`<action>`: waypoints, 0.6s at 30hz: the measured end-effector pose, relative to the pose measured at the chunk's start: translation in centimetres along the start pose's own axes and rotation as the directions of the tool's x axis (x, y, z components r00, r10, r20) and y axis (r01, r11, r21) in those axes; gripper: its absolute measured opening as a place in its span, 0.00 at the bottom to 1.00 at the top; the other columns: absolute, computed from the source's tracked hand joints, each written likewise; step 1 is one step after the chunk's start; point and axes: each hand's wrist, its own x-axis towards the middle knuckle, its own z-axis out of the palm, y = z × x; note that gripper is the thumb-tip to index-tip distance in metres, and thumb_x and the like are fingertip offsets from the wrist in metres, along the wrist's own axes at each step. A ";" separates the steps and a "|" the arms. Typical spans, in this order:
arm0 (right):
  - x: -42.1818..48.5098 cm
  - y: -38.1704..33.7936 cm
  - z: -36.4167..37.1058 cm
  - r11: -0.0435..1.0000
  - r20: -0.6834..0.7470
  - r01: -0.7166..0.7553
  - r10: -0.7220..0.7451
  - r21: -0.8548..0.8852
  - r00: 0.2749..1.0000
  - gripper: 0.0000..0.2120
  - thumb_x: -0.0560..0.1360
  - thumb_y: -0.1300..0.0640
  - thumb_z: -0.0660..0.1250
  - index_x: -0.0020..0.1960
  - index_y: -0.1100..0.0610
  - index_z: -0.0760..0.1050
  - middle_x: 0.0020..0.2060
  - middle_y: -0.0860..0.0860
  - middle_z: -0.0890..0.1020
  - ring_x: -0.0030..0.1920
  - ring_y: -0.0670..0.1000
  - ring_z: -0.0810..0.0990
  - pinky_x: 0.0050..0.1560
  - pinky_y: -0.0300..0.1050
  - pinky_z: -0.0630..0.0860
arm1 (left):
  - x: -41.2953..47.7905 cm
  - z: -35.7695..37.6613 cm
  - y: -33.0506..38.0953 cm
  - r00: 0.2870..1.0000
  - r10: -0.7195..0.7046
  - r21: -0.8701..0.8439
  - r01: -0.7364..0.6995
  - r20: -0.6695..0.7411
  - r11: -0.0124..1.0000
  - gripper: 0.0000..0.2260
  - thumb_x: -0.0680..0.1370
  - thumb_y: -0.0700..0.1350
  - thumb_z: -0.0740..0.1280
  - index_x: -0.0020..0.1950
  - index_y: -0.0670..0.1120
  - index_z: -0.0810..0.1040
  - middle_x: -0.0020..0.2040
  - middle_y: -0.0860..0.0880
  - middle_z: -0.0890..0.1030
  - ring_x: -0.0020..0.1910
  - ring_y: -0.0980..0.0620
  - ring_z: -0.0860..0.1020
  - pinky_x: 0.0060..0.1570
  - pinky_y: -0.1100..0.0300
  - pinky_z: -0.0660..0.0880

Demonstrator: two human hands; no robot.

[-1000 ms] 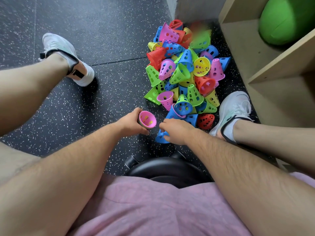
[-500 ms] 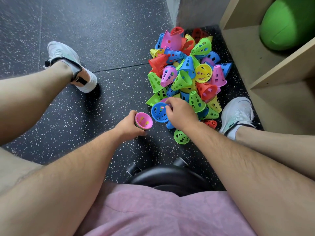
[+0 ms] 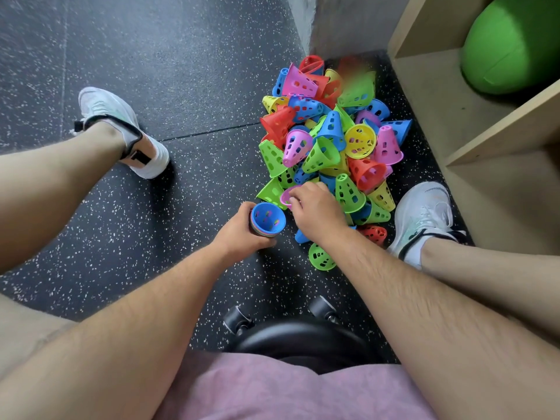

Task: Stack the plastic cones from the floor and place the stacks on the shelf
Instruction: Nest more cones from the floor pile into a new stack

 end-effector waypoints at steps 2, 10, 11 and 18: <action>0.4 0.7 -0.1 0.990 -0.013 0.014 -0.016 -0.144 1.000 0.14 0.82 0.54 0.59 0.63 0.54 0.77 0.55 0.52 0.77 0.61 0.56 0.69 0.61 0.52 0.69 | 0.2 0.0 0.0 1.000 -0.011 0.001 0.011 0.006 1.000 0.30 0.67 0.49 0.82 0.63 0.55 0.70 0.52 0.60 0.81 0.52 0.54 0.81 0.55 0.53 0.78; 1.3 1.7 0.8 0.922 0.099 -0.059 0.104 -0.382 0.990 0.15 0.79 0.49 0.63 0.65 0.48 0.76 0.63 0.53 0.71 0.65 0.57 0.64 0.70 0.54 0.60 | 0.8 0.1 0.5 0.999 -0.034 -0.059 0.034 -0.002 0.998 0.30 0.67 0.49 0.82 0.63 0.56 0.70 0.53 0.59 0.82 0.51 0.55 0.82 0.53 0.53 0.78; 1.3 1.6 0.9 0.915 0.106 -0.065 0.117 -0.397 0.988 0.15 0.79 0.49 0.62 0.65 0.48 0.76 0.64 0.53 0.71 0.66 0.57 0.64 0.70 0.54 0.60 | 0.9 0.2 0.4 0.999 -0.035 -0.062 0.035 -0.002 0.997 0.30 0.67 0.49 0.82 0.63 0.56 0.70 0.53 0.59 0.82 0.51 0.56 0.82 0.54 0.54 0.78; 0.8 1.9 1.2 0.958 0.031 -0.066 0.077 -0.281 0.997 0.14 0.83 0.49 0.57 0.64 0.52 0.75 0.63 0.55 0.72 0.64 0.59 0.66 0.67 0.55 0.61 | 1.2 0.4 -0.1 0.999 -0.035 -0.085 0.033 -0.020 0.996 0.30 0.67 0.48 0.83 0.62 0.55 0.70 0.52 0.60 0.81 0.52 0.59 0.81 0.55 0.56 0.77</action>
